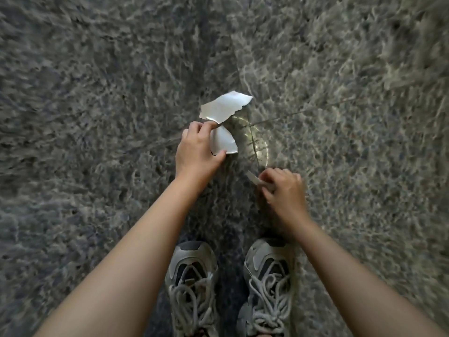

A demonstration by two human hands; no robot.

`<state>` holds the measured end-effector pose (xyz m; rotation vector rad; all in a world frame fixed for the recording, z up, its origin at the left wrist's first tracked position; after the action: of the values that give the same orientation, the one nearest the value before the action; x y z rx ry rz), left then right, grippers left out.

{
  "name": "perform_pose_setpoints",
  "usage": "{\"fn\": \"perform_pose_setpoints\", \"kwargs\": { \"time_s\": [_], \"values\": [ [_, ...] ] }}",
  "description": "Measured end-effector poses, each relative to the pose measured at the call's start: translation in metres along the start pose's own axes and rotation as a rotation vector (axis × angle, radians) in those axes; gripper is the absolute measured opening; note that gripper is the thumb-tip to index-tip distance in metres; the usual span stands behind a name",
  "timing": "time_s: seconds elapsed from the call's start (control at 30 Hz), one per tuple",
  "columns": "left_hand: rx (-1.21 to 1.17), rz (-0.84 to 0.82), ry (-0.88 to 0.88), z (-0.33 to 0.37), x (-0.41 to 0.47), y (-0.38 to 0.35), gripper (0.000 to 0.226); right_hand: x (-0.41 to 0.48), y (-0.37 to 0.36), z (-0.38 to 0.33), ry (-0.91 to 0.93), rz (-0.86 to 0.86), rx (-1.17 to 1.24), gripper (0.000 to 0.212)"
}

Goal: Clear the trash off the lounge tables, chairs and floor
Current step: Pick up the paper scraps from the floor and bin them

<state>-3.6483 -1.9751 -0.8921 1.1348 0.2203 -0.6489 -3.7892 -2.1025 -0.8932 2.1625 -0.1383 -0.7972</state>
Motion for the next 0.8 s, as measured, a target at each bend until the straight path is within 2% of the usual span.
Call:
{"fn": "perform_pose_setpoints", "kwargs": {
  "time_s": [0.13,0.27,0.37,0.5,0.7,0.8],
  "values": [
    [0.076,-0.009,0.024,0.001,0.008,-0.007,0.047,0.03,0.027,-0.02,0.014,0.111,0.225,0.008],
    [0.008,0.039,0.026,-0.001,0.004,0.003,0.021,0.072,0.051,-0.051,0.065,0.219,0.31,0.012],
    [-0.09,0.135,0.055,-0.006,-0.001,0.02,0.01,0.104,0.051,-0.068,0.111,0.22,0.236,0.016],
    [-0.194,0.223,0.12,-0.015,0.001,0.038,0.014,0.132,0.037,-0.071,0.118,0.17,0.119,0.015],
    [-0.304,0.228,0.212,-0.026,0.0,0.043,0.013,0.14,0.024,-0.068,0.061,0.128,0.03,0.023],
    [-0.291,0.223,0.239,-0.025,-0.008,0.051,0.013,0.131,0.029,-0.069,-0.055,0.094,0.041,0.03]
  ]
}}
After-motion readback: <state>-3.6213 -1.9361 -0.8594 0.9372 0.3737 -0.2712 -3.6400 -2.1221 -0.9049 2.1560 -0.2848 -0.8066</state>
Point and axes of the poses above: each hand's wrist, its own x-axis towards the middle knuckle, its own y-axis out of the back of the hand, z = x × y, the point moved 4 cm from there along x, towards the middle knuckle, and after that the axes turned 3 degrees about x, right-handed, at the moved point
